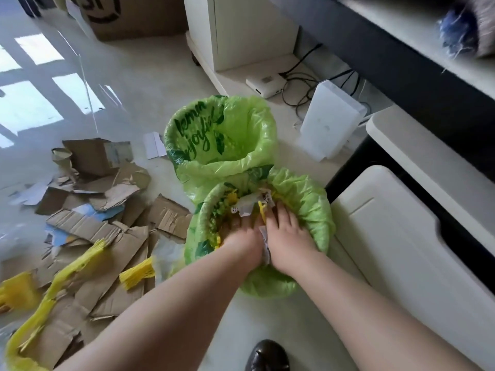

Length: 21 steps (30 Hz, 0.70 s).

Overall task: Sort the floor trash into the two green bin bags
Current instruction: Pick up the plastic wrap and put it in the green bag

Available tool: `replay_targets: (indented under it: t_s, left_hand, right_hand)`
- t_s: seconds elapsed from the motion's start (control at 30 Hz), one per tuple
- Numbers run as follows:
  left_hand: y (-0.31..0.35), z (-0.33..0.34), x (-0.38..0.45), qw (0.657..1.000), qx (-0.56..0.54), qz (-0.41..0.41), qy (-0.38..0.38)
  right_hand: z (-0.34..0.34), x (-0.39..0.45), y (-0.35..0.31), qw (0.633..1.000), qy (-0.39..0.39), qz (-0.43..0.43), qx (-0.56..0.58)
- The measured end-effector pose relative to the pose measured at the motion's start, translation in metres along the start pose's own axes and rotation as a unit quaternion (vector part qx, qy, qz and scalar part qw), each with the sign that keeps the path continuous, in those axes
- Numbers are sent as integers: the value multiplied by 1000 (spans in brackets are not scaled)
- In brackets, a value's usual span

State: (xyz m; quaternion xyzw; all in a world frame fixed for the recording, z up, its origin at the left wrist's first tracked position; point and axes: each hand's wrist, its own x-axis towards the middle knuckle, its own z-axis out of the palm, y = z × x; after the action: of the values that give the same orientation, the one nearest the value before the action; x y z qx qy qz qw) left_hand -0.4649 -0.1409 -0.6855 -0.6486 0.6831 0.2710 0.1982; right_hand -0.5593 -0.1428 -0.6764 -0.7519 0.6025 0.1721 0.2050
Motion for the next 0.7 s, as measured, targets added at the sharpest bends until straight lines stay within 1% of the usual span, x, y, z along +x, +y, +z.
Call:
replay_targets:
  t_s: [0.13, 0.23, 0.37, 0.43, 0.53, 0.6, 0.7]
  left_hand:
    - [0, -1, 7, 1000, 3, -4, -29]
    - [-3, -6, 2, 999, 13, 27, -32]
    - [-14, -20, -21, 997, -20, 81, 1]
    - [-25, -25, -36, 994, -5, 110, 20]
    - [-49, -33, -67, 985, 18, 147, 83]
    - [-68, -41, -95, 983, 7, 141, 117]
    - [-103, -48, -136, 983, -1, 105, 149]
  right_hand:
    - [6, 10, -1, 999, -37, 9, 11]
    - [5, 9, 1, 999, -33, 8, 40]
    - [-8, -7, -1, 999, -11, 4, 44]
    - [-21, -22, -3, 1000, -19, -3, 16]
    - [-43, -45, -8, 999, -41, 0, -34]
    - [-63, -60, -15, 997, -36, 1, -70]
    - [-96, -78, -46, 993, 5, -27, -112]
